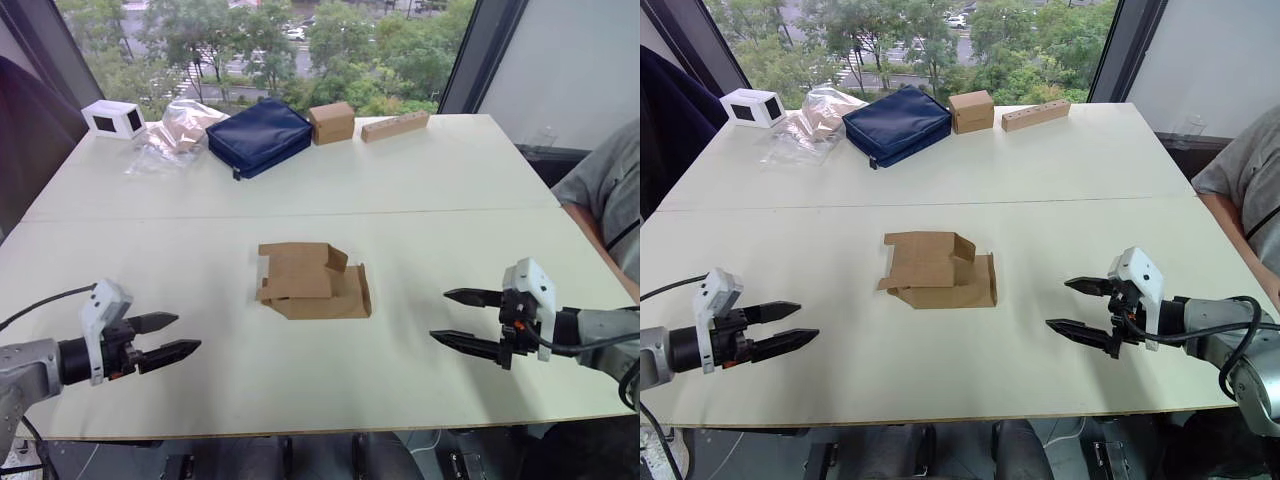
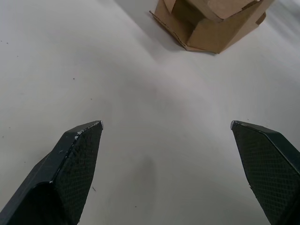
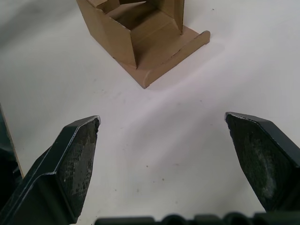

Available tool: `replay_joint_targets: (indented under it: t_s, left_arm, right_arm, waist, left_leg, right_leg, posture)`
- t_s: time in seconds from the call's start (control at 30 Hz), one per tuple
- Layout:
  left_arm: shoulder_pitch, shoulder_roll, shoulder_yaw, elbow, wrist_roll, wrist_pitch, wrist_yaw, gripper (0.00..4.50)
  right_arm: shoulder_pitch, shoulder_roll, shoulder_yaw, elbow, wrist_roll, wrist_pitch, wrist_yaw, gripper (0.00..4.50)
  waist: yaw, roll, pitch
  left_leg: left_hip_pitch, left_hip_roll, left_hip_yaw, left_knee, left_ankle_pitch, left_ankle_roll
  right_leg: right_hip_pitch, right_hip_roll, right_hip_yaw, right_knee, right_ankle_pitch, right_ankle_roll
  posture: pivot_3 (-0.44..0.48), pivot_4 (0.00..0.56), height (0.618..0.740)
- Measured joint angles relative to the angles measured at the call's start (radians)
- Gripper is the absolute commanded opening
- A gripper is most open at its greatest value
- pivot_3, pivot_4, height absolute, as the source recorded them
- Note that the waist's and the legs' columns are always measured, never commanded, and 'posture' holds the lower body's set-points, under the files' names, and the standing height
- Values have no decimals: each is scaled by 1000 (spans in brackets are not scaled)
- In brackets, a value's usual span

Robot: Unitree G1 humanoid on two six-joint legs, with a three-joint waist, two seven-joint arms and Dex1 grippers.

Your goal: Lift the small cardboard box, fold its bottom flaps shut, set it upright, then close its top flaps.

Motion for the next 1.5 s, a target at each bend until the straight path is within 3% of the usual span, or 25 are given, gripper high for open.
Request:
replay_joint_targets:
  t_s: [0.43, 0.63, 0.77, 1.07, 1.27, 1.5]
  left_arm:
    - [-25, 0, -1, 6, 9, -3, -2, 4500]
    - [-17, -12, -44, 6, 168, -140, 84, 4500]
    - [-44, -13, -47, 26, 195, -151, 104, 4500]
    - [-176, 51, -59, 113, 56, 101, 14, 4500]
    - [-458, 45, -58, 264, -159, 492, 26, 4500]
    - [-731, -57, -217, 456, -183, 737, 59, 4500]
  right_arm:
    - [-22, 1, 21, -4, -1, 16, -17, 4484]
    - [-35, 1, 40, -5, -24, 21, -41, 4484]
    - [-51, 10, 75, -4, -51, 25, -78, 4484]
    - [-53, 9, 92, -2, -74, 14, -66, 4484]
    - [-82, 13, 98, -22, -77, -6, -80, 4484]
    - [-170, 9, 97, -244, 44, 127, -139, 4484]
  waist:
    - [0, 0, 0]
    - [0, 0, 0]
    - [0, 0, 0]
    - [1, 0, 0]
    - [-3, -1, 0]
    - [0, -1, 0]
  left_leg:
    - [0, 0, 0, 0, 0, 0]
    - [0, 0, 0, 0, 0, 0]
    - [0, 0, 0, 0, 0, 0]
    - [0, 0, 0, 1, 0, 0]
    - [0, 0, -1, 4, 0, 1]
    - [0, 0, -3, 6, 0, 1]
  right_leg:
    - [0, 0, 0, 0, 0, 0]
    - [0, 0, 0, 0, 0, 0]
    - [0, 0, 0, 0, 0, 0]
    - [0, 0, -1, 1, 2, 3]
    - [0, 4, -3, 4, 3, 6]
    - [1, 9, -5, 7, 3, 6]
  posture:
    - [0, 150, 740]
    - [0, 150, 740]
    - [0, 150, 740]
    - [0, 150, 740]
    - [0, 150, 740]
    - [0, 150, 740]
